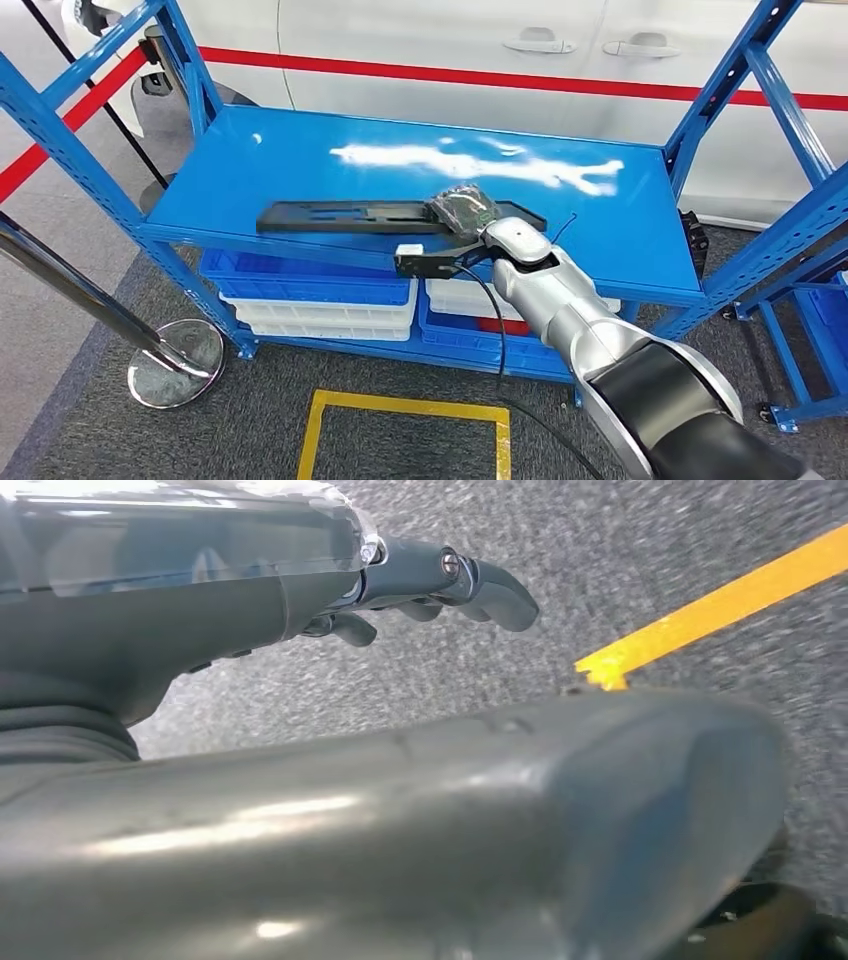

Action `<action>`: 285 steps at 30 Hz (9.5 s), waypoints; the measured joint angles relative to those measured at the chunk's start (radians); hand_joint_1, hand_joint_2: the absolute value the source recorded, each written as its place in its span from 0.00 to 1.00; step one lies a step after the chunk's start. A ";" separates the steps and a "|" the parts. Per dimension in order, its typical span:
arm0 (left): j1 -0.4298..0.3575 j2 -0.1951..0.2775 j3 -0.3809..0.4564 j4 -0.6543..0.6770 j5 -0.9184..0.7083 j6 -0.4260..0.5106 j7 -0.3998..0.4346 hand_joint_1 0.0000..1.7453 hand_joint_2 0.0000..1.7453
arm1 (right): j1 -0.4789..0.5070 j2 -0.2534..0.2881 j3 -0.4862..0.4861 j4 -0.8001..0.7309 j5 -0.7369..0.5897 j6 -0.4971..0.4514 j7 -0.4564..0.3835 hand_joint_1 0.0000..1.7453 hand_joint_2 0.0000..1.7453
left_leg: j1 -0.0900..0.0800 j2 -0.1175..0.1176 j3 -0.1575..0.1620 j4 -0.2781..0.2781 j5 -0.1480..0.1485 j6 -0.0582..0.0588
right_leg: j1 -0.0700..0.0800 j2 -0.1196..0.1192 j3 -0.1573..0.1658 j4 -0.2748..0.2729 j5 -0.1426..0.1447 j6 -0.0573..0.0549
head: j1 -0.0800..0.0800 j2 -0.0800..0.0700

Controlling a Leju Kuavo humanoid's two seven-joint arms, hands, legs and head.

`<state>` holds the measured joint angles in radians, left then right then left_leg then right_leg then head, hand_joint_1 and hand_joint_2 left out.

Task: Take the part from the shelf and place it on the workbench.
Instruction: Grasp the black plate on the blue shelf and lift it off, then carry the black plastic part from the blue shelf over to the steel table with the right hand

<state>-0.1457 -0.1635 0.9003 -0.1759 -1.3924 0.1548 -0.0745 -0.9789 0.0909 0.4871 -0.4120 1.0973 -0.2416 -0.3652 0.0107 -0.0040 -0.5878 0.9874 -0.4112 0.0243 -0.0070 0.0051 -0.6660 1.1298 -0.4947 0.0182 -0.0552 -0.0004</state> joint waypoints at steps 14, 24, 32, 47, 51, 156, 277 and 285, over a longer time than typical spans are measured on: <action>0.019 0.001 0.004 0.000 0.034 0.055 -0.048 0.00 1.00 | 0.247 0.025 -0.098 -0.593 -0.997 0.425 -0.230 1.00 1.00 | 0.003 -0.004 -0.027 0.081 -0.063 -0.048 | -0.010 -0.003 0.050 -0.109 0.066 -0.036 | 0.000 0.000; 0.031 0.001 0.005 0.000 0.026 0.093 -0.063 0.00 1.00 | 0.579 -0.027 -0.014 -0.973 -1.140 0.477 -0.275 1.00 1.00 | -0.003 -0.003 0.000 0.039 -0.032 -0.032 | -0.002 -0.001 0.064 -0.107 0.052 -0.031 | 0.000 0.000; 0.035 0.000 0.005 0.000 0.037 0.115 -0.036 0.00 1.00 | 0.806 -0.070 0.022 -1.169 -1.123 0.447 -0.277 1.00 1.00 | 0.000 -0.001 0.015 0.008 -0.024 0.003 | -0.005 -0.002 -0.024 0.099 -0.069 0.003 | 0.000 0.000; 0.039 -0.002 0.021 0.000 0.043 0.116 0.046 0.00 1.00 | 0.931 -0.091 0.013 -1.268 -1.104 0.425 -0.216 1.00 1.00 | 0.002 -0.002 -0.059 0.223 -0.172 -0.050 | -0.004 -0.010 0.061 -0.117 0.069 -0.048 | 0.000 0.000; 0.039 -0.002 0.021 0.000 0.040 0.112 0.054 0.00 1.00 | 0.950 -0.091 0.002 -1.273 -1.107 0.422 -0.210 1.00 1.00 | 0.003 -0.002 -0.014 0.225 -0.173 -0.050 | -0.002 -0.011 0.033 -0.110 0.088 -0.045 | 0.000 0.000; 0.023 -0.010 0.022 -0.011 0.031 0.094 0.048 0.00 1.00 | 0.960 0.000 -0.097 -1.355 -1.085 0.489 -0.123 1.00 1.00 | -0.010 0.043 0.081 -0.018 -0.061 0.005 | -0.001 -0.001 -0.092 0.147 -0.033 0.003 | 0.000 0.000; 0.031 -0.004 0.018 -0.012 -0.008 0.097 0.076 0.00 1.00 | 1.118 0.031 -0.165 -1.478 -1.038 0.518 -0.182 1.00 1.00 | -0.002 -0.072 0.049 0.017 -0.075 -0.030 | -0.002 0.136 0.057 -0.106 0.049 -0.026 | 0.000 0.000; 0.050 -0.005 0.018 -0.012 0.002 0.106 0.071 0.00 1.00 | 1.114 0.022 -0.166 -1.468 -1.047 0.535 -0.192 1.00 1.00 | -0.002 0.071 0.065 -0.005 -0.070 -0.013 | -0.006 -0.041 0.030 -0.016 0.009 -0.004 | 0.000 0.000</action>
<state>-0.0959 -0.1681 0.9186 -0.1883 -1.3908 0.2608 -0.0037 0.1347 0.1125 0.3208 -1.8795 0.0499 0.2934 -0.5574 0.0086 0.0674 -0.5232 0.9826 -0.4809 0.0116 -0.0127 -0.0361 -0.6357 1.1141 -0.4861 0.0146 -0.0554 -0.0004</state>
